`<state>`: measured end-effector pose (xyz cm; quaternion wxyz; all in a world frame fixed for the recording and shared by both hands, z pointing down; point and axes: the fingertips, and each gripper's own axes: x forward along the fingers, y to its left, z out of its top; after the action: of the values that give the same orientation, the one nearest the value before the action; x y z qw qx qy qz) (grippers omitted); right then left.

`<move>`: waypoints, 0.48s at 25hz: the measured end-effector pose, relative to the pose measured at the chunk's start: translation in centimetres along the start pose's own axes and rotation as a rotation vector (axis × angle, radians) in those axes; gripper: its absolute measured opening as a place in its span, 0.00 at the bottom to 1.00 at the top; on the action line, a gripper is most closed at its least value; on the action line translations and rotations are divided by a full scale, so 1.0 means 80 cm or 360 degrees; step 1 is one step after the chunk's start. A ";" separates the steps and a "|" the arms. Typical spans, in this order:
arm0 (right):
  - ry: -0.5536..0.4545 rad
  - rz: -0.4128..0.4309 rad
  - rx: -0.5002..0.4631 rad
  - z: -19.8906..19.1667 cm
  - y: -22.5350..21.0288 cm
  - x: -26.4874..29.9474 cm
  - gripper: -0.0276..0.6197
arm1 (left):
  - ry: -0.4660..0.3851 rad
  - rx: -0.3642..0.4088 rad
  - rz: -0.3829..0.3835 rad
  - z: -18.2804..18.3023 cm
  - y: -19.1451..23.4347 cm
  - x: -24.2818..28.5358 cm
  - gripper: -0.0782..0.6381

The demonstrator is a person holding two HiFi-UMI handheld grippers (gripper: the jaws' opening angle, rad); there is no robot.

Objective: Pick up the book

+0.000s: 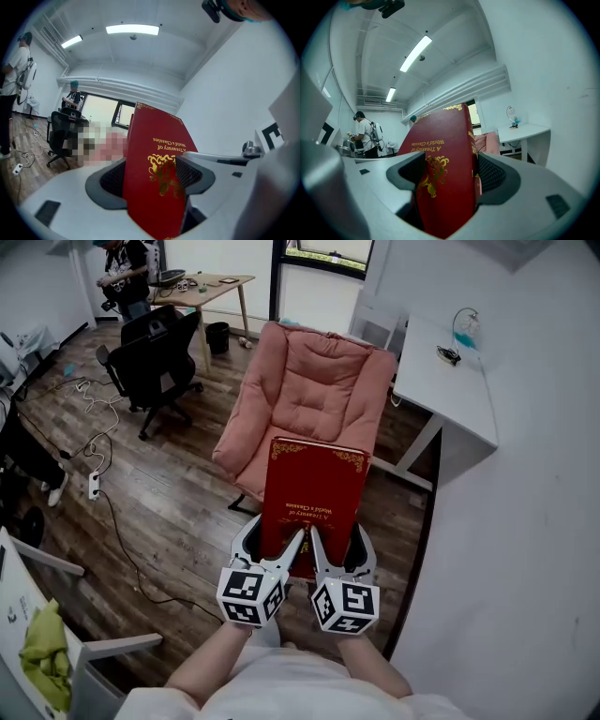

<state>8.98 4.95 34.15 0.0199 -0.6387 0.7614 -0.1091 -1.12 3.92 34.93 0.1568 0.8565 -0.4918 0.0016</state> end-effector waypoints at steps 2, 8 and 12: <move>-0.0010 0.0022 0.0006 0.002 -0.001 -0.024 0.57 | -0.0004 -0.0014 0.0010 -0.004 -0.016 -0.018 0.54; -0.0025 0.0057 0.0035 0.006 0.004 -0.072 0.57 | -0.0015 0.0019 0.0042 -0.006 -0.046 -0.060 0.54; -0.0022 0.0080 0.0014 0.008 0.010 -0.088 0.57 | -0.0030 0.0022 0.0047 -0.005 -0.054 -0.076 0.54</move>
<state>9.58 11.90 32.57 0.0308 -0.6200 0.7766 -0.1075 -0.57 11.14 33.22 0.1462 0.8502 -0.5057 -0.0009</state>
